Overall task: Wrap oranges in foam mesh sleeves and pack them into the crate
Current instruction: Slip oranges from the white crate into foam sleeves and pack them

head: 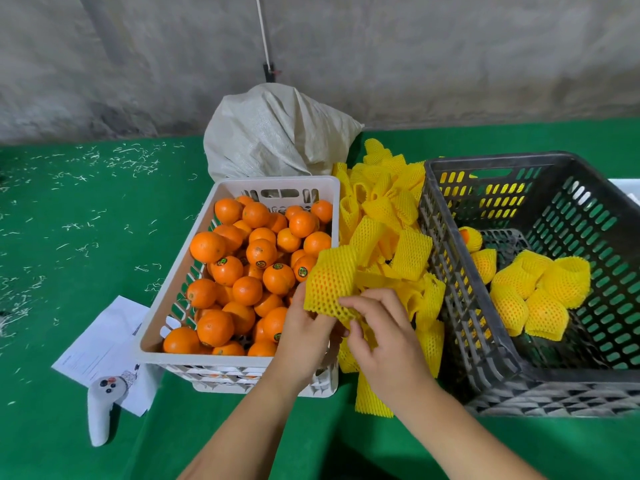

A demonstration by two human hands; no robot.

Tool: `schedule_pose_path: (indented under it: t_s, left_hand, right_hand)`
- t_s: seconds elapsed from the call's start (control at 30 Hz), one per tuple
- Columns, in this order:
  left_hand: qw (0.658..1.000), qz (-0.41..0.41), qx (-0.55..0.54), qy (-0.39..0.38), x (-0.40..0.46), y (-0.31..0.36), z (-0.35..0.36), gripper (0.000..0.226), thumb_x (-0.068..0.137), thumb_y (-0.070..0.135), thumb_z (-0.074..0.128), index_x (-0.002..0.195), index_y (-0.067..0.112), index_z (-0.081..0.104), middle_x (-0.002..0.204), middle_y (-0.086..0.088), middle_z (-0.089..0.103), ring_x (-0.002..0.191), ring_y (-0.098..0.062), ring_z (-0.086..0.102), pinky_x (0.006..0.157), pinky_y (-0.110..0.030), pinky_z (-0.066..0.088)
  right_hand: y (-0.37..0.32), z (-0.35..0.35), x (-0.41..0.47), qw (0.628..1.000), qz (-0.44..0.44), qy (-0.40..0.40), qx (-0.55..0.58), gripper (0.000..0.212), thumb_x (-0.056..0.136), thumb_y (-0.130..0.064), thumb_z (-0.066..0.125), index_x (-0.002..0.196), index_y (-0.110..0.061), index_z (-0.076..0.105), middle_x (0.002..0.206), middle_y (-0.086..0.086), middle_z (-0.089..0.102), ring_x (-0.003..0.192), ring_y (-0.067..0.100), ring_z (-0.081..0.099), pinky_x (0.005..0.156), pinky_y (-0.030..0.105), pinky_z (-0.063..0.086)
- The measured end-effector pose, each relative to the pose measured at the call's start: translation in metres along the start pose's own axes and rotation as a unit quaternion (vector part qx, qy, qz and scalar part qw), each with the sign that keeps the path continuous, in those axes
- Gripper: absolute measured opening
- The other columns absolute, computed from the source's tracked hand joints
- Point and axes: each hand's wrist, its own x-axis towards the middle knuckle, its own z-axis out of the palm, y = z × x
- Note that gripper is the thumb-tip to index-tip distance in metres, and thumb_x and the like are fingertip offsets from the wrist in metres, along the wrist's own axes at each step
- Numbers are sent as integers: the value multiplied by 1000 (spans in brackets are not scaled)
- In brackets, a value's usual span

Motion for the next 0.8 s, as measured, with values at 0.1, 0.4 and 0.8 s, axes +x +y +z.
schedule_pose_path:
  t_s: [0.1,0.4,0.8]
  left_hand:
    - [998,-17,-32,-59,-4,1,-5,63,90,18,72,147,32,50,117,2,71,105,-14,69,82,-27,57]
    - [998,-5,-33,-45,-6,5,-1,46,97,13,69,137,25,51,104,0,72,82,-16,66,67,-27,56]
    - [982,83,170,2,-8,-7,-2,52,93,40,76,142,39,60,87,20,52,84,1,53,76,-13,43]
  right_hand:
    - [1,3,-1,999,36,1,19,48,85,-1,65,126,-24,53,123,-4,46,116,15,52,93,26,49]
    - [4,-6,8,992,92,58,63,23,79,-1,59,96,-16,62,97,-11,54,96,7,56,78,20,46]
    - [-21,-5,20,794,431,18,429,93,66,-42,84,147,-43,38,135,-13,64,118,9,66,99,42,50]
